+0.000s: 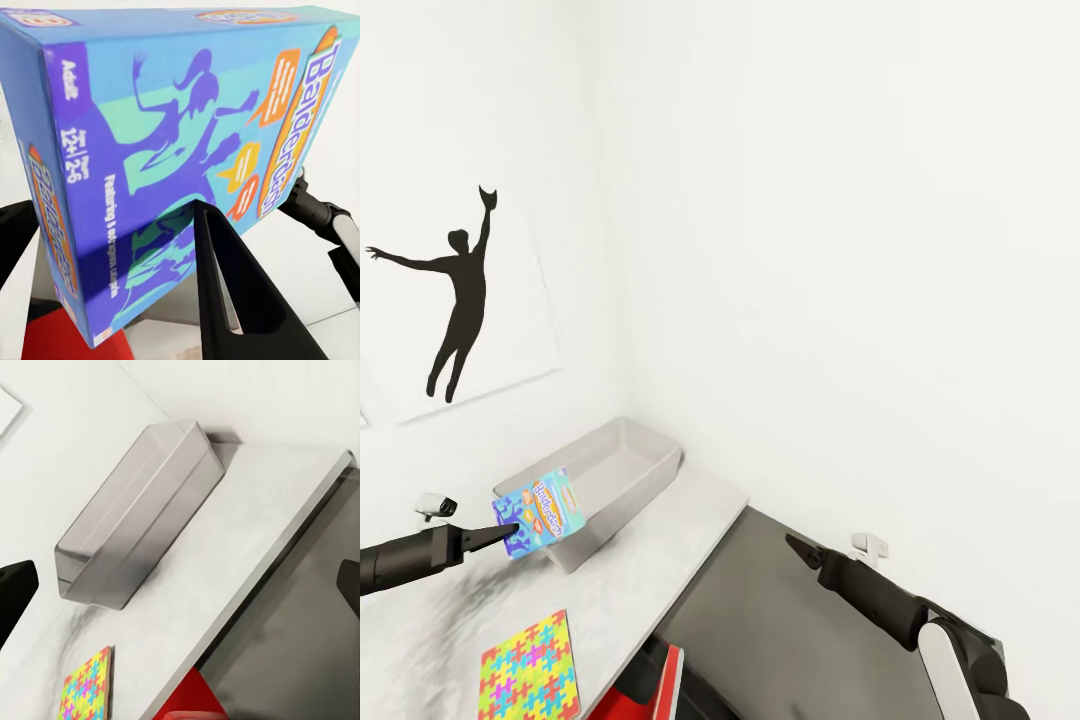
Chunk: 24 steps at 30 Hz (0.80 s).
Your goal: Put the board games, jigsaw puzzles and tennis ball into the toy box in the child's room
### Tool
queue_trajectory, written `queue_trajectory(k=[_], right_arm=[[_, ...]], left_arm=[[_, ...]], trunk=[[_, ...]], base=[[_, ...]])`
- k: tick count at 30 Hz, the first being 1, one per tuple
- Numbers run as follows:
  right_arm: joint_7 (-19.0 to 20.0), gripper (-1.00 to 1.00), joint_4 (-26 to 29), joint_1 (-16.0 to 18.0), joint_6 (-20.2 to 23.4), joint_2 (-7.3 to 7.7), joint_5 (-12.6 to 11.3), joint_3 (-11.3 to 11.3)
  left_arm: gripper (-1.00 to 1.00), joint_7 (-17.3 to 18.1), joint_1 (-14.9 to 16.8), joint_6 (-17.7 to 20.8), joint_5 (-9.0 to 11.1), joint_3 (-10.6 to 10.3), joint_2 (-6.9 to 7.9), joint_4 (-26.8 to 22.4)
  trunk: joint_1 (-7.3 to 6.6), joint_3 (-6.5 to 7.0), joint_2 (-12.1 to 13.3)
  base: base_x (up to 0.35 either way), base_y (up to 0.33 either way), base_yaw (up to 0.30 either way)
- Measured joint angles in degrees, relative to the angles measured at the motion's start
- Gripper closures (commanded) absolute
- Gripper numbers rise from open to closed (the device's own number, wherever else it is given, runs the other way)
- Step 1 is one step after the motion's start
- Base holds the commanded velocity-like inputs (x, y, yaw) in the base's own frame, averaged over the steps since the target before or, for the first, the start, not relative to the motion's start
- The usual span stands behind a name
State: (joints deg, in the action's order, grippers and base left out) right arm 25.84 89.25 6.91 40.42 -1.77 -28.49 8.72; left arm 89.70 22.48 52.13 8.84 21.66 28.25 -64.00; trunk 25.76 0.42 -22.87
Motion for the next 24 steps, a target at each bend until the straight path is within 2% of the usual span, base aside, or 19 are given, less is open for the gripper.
queue_trajectory(k=[7,9,10,11,14,16,17,20,22,24], right_arm=[[0.04,-1.0,-0.05,0.0,0.0,-0.25,0.0,0.0],[0.07,-1.0,-0.05,0.0,0.0,-0.08,0.01,0.0],[0.07,-1.0,-0.05,0.0,0.0,-0.05,0.01,0.0],[0.08,-1.0,-0.04,0.0,0.0,-0.01,0.01,0.0],[0.08,-1.0,-0.02,0.0,0.0,0.03,0.01,0.0],[0.09,-1.0,-0.02,0.0,0.0,0.06,0.01,0.0],[0.09,-1.0,-0.01,0.0,0.02,0.06,0.01,0.0],[0.09,-1.0,0.0,-0.01,0.07,0.07,0.0,0.0],[0.09,-1.0,0.01,-0.01,0.08,0.07,0.0,0.0],[0.09,-1.0,0.01,-0.02,0.08,0.07,0.0,0.0]], left_arm=[[1.0,0.0,0.46,1.71,-0.41,-0.03,0.16,0.33],[1.0,-0.73,2.79,4.11,-0.87,-0.17,0.16,0.49],[1.0,-1.86,3.79,4.59,-1.16,-0.2,0.14,0.55],[1.0,-4.6,5.78,5.27,-1.66,-0.25,0.01,0.77],[1.0,-9.23,8.91,6.14,-1.95,-0.46,-0.16,1.38],[1.0,-14.2,12.61,6.74,-2.13,-0.81,-0.71,3.13],[1.0,-15.19,13.61,6.96,-1.97,-0.91,-0.95,3.77],[1.0,-19.37,19.07,6.93,-2.39,-1.32,-2.38,8.47],[1.0,-21.59,21.3,6.91,-2.53,-1.41,-2.97,10.89],[1.0,-25.68,24.03,6.71,-2.95,-1.59,-3.94,14.16]], trunk=[[0.0,0.0,0.0],[0.01,-0.04,0.01],[0.0,-0.08,0.01],[0.01,-0.14,0.02],[0.0,-0.36,0.01],[0.01,-0.52,0.02],[0.0,-0.61,0.01],[0.01,-0.86,0.04],[0.0,-1.03,0.05],[0.0,-1.2,0.07]], base=[[0.0,0.0,0.0],[0.0,0.0,0.0],[0.0,0.0,0.0],[0.0,0.0,0.0],[0.0,0.0,0.0],[0.0,0.0,0.0],[0.0,0.0,0.0],[0.0,0.0,0.0],[0.0,0.0,0.0],[0.0,0.0,0.0]])
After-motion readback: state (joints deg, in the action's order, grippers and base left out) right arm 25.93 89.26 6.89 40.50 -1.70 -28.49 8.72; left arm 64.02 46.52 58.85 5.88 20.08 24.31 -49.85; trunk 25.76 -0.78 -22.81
